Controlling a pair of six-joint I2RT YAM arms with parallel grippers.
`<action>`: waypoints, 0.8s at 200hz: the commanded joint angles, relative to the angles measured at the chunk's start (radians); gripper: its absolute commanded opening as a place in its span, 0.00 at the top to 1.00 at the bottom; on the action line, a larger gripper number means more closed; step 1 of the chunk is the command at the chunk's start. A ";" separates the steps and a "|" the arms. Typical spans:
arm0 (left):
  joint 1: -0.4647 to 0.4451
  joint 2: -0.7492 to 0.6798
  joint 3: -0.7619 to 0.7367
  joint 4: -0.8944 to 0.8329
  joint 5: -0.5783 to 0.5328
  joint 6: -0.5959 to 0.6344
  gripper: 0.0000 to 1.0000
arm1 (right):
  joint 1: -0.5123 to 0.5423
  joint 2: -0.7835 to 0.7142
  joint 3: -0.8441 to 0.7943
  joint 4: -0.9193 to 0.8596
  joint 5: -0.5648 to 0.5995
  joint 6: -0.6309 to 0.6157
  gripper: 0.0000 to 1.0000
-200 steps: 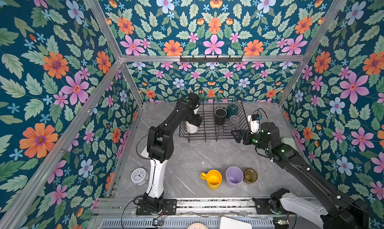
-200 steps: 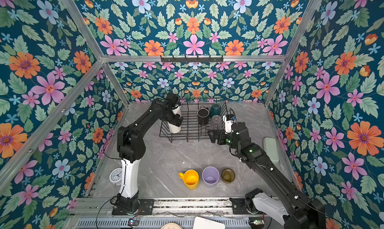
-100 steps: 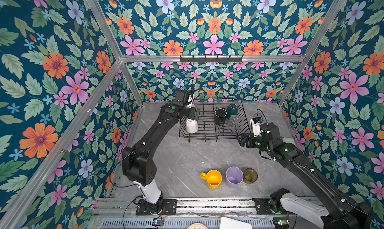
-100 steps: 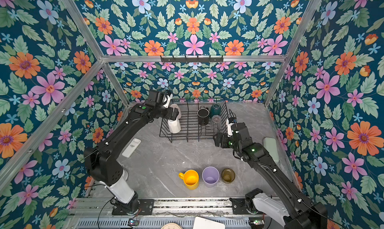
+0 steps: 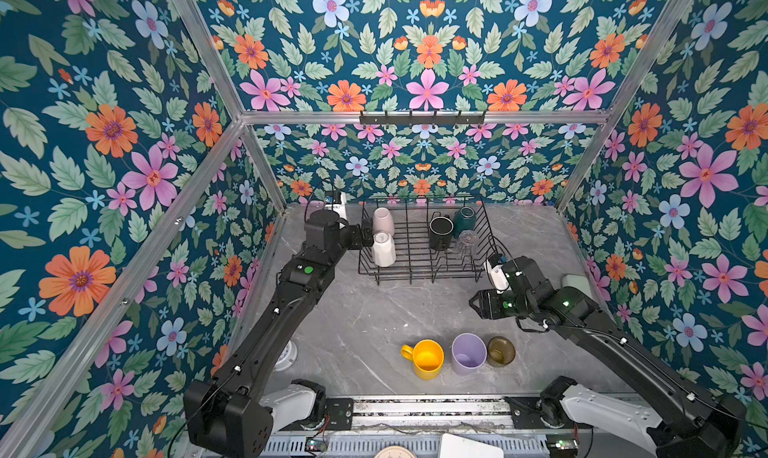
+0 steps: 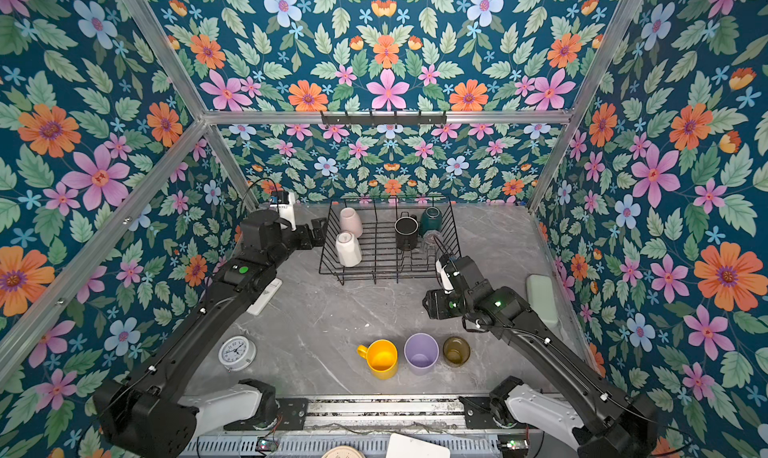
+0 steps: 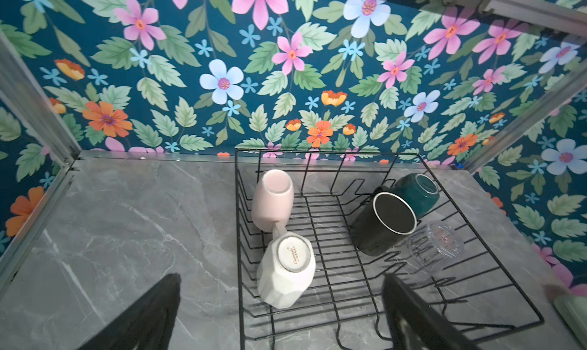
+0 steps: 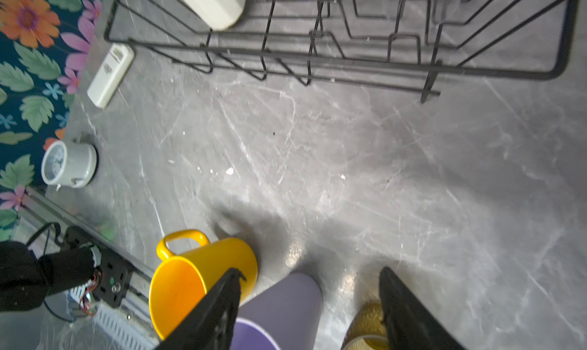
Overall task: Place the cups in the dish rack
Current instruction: 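Open the left gripper and raise it while the right gripper moves toward the lavender cup, then lower the right gripper onto the rim of the lavender cup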
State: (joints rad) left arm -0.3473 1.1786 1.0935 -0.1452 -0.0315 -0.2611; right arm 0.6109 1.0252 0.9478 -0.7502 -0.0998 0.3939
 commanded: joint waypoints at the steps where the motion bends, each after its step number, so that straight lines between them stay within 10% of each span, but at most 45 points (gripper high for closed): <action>1: 0.013 -0.035 -0.046 0.085 -0.027 -0.061 0.00 | 0.038 -0.015 -0.007 -0.087 0.039 0.049 0.33; 160: 0.047 -0.112 -0.121 0.104 0.000 -0.117 0.00 | 0.260 -0.002 -0.048 -0.212 0.092 0.178 0.52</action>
State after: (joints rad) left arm -0.3031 1.0756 0.9749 -0.0605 -0.0345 -0.3668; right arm 0.8577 1.0107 0.9047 -0.9527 -0.0265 0.5472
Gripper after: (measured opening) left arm 0.996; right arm 0.492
